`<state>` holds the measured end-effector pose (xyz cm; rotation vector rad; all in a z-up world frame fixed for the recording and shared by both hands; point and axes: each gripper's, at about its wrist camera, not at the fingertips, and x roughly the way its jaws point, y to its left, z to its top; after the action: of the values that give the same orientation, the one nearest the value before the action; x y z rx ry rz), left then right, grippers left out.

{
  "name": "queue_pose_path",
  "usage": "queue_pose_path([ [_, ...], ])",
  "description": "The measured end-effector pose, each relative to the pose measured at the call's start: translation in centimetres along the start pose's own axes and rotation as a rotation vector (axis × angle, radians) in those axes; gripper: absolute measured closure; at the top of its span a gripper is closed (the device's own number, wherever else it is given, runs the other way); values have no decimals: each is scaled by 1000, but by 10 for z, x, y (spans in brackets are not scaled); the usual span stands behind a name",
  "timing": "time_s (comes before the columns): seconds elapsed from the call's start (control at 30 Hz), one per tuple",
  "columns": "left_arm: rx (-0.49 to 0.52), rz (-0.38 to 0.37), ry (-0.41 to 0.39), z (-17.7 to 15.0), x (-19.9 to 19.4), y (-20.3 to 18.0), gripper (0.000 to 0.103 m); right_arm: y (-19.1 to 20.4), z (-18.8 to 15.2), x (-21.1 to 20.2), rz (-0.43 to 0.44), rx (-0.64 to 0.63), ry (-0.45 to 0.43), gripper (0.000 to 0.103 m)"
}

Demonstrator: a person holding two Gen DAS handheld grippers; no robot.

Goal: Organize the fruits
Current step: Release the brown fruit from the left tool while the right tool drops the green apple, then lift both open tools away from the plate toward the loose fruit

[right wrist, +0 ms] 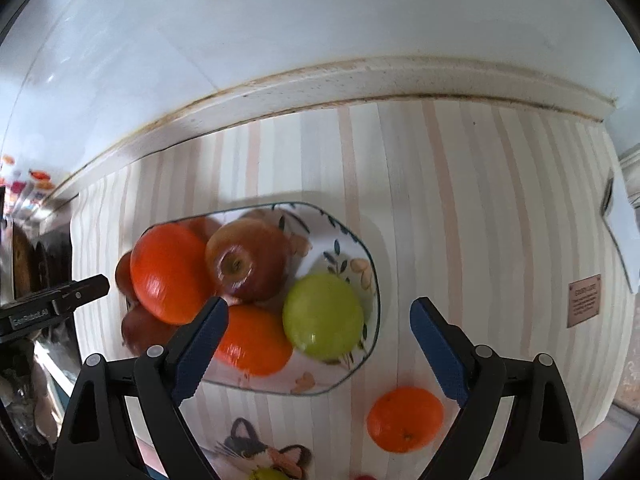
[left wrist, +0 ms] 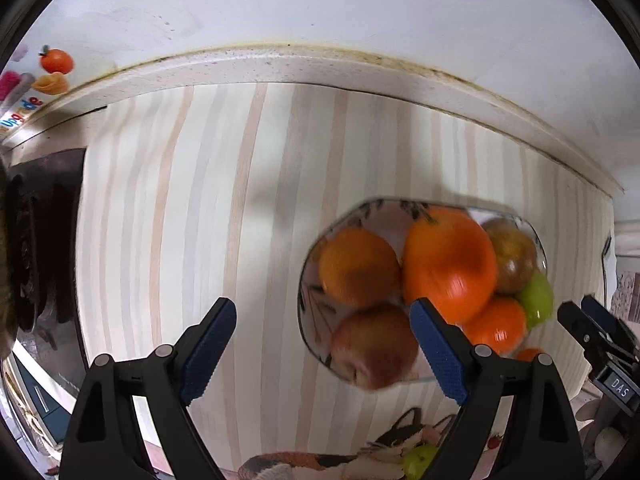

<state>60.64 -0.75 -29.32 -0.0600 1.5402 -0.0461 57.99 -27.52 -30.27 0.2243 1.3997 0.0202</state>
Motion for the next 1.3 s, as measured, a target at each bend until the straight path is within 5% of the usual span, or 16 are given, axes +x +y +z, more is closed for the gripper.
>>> queue_pose_path([
  [0.77,121,-1,-322,-140,-109,-40,14,26,-121,-129,-28,-85,-264,9],
  [1.3,141,-32,-452,-200,-162,-48,14,38,-186,-215,-15,-102,-423,9],
])
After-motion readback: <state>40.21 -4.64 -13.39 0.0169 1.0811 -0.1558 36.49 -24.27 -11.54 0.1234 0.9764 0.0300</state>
